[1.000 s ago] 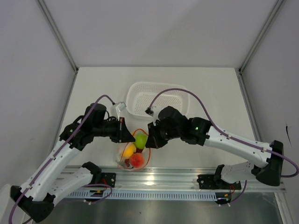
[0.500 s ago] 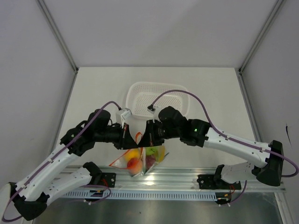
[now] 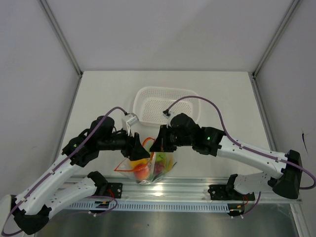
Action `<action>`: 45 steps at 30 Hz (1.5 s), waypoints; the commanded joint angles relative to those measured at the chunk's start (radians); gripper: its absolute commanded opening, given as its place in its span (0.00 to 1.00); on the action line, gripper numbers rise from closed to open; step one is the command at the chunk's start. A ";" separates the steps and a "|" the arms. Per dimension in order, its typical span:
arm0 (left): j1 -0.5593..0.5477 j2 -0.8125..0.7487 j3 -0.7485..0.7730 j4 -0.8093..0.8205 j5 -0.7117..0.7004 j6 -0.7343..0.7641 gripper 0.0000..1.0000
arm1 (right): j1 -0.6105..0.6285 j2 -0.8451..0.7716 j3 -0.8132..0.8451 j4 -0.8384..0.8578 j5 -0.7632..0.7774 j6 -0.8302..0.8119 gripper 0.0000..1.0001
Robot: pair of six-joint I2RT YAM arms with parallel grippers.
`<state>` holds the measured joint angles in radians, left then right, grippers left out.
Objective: Place the food in the zip-top bag and seal the zipper
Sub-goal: Adjust the zipper food storage bag at the center of the board.
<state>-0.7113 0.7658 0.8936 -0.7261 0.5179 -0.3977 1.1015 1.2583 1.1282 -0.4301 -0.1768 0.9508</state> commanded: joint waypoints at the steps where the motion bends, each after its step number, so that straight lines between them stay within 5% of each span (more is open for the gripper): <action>1: -0.008 -0.054 0.008 0.079 0.019 0.034 0.70 | -0.012 -0.010 -0.011 0.031 0.028 0.026 0.00; 15: -0.011 -0.030 0.034 0.021 0.027 0.088 0.80 | -0.029 0.012 0.001 0.070 0.063 0.108 0.00; 28: -0.047 -0.082 0.031 -0.035 -0.324 0.094 0.82 | -0.019 0.024 -0.004 0.105 0.062 0.126 0.00; 45: -0.218 -0.030 0.044 -0.016 -0.337 0.137 0.84 | -0.019 0.044 -0.004 0.139 0.077 0.155 0.00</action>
<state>-0.9150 0.7238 0.9005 -0.7681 0.2100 -0.2848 1.0790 1.2945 1.1126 -0.3412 -0.1127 1.0874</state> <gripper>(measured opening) 0.843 0.006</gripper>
